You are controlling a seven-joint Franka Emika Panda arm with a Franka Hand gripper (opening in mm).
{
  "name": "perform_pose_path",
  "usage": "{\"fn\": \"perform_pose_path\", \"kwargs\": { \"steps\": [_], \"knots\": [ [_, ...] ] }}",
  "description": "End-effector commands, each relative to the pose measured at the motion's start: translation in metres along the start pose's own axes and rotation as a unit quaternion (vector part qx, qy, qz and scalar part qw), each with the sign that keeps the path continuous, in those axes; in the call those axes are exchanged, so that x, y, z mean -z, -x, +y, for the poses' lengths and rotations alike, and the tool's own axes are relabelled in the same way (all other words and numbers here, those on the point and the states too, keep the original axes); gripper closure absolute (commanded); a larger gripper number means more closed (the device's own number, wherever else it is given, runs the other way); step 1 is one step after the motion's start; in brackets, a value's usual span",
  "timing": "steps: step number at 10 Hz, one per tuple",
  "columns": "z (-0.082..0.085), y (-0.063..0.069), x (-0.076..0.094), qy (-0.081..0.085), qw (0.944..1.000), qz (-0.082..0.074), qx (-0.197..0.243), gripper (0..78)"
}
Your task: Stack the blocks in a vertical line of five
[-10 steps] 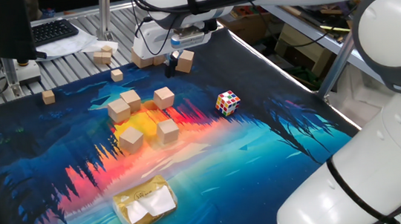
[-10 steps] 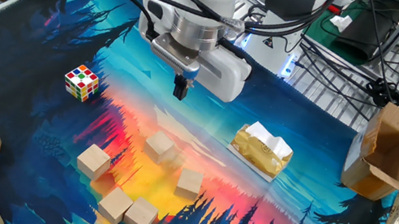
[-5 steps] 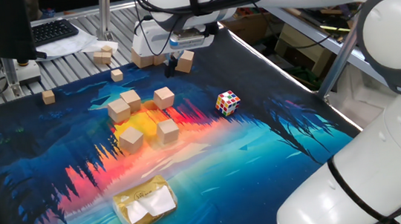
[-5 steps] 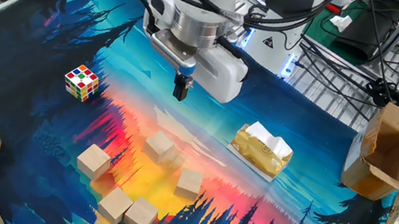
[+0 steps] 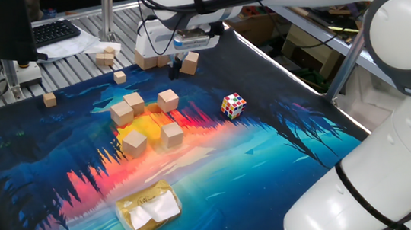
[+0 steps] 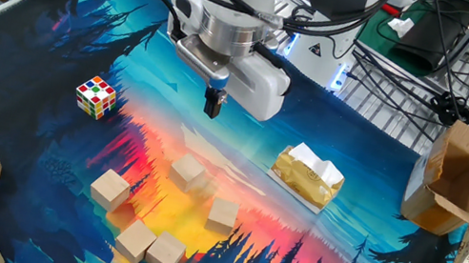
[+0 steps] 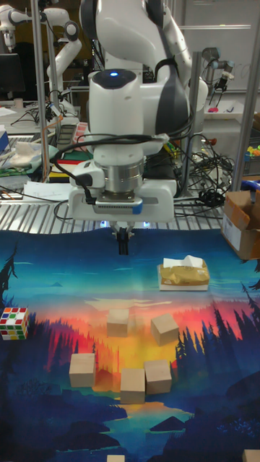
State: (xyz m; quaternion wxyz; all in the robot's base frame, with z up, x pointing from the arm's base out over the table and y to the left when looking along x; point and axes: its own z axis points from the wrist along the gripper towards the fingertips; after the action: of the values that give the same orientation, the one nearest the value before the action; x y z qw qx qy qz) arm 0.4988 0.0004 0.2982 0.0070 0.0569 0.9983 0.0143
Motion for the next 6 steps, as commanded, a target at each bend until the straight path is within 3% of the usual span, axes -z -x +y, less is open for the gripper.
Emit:
{"fn": "perform_pose_path", "kwargs": {
  "steps": [1,6],
  "knots": [
    [-0.0001,0.0006,0.0011,-0.001,1.0,-0.001,-0.002,77.6],
    [0.0001,0.003,0.0015,-0.001,1.0,-0.002,-0.003,77.6]
  ]
}}
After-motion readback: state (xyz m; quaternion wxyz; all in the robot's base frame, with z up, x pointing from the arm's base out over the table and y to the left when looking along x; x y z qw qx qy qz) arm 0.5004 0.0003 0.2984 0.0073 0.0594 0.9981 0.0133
